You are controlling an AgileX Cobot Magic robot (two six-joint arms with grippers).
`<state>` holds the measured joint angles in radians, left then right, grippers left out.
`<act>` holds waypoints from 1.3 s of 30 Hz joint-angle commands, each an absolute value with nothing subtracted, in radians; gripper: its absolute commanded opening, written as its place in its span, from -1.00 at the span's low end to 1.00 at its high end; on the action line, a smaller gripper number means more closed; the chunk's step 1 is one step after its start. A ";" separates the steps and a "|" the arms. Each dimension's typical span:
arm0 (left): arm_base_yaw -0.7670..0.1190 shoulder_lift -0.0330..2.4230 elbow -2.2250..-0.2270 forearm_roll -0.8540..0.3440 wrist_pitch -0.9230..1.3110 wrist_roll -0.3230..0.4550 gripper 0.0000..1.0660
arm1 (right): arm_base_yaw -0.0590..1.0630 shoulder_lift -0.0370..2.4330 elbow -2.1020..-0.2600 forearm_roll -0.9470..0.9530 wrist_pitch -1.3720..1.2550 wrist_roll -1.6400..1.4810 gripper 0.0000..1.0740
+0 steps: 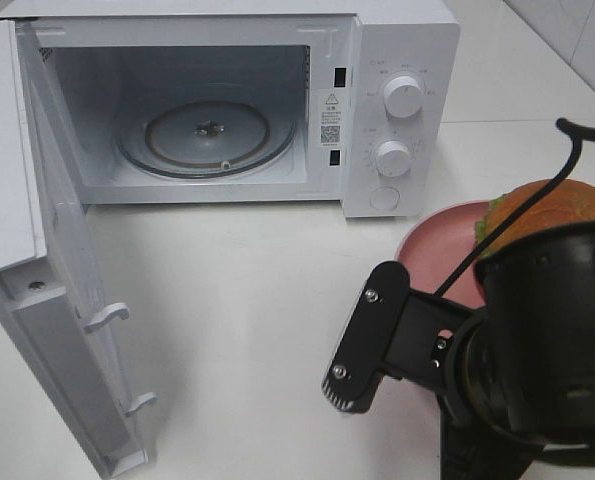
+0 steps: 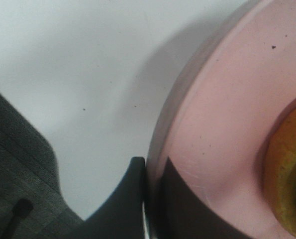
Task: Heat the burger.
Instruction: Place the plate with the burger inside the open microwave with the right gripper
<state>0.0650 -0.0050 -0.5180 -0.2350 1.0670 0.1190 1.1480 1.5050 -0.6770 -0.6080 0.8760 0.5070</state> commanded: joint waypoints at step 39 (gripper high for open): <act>0.070 -0.022 -0.518 -0.239 1.067 0.113 0.88 | 1.192 1.491 -0.697 -0.828 0.510 -0.047 -1.00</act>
<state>0.0650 -0.0050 -0.5180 -0.2350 1.0670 0.1190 1.2000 1.5050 -0.6840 -0.7750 0.5280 0.0000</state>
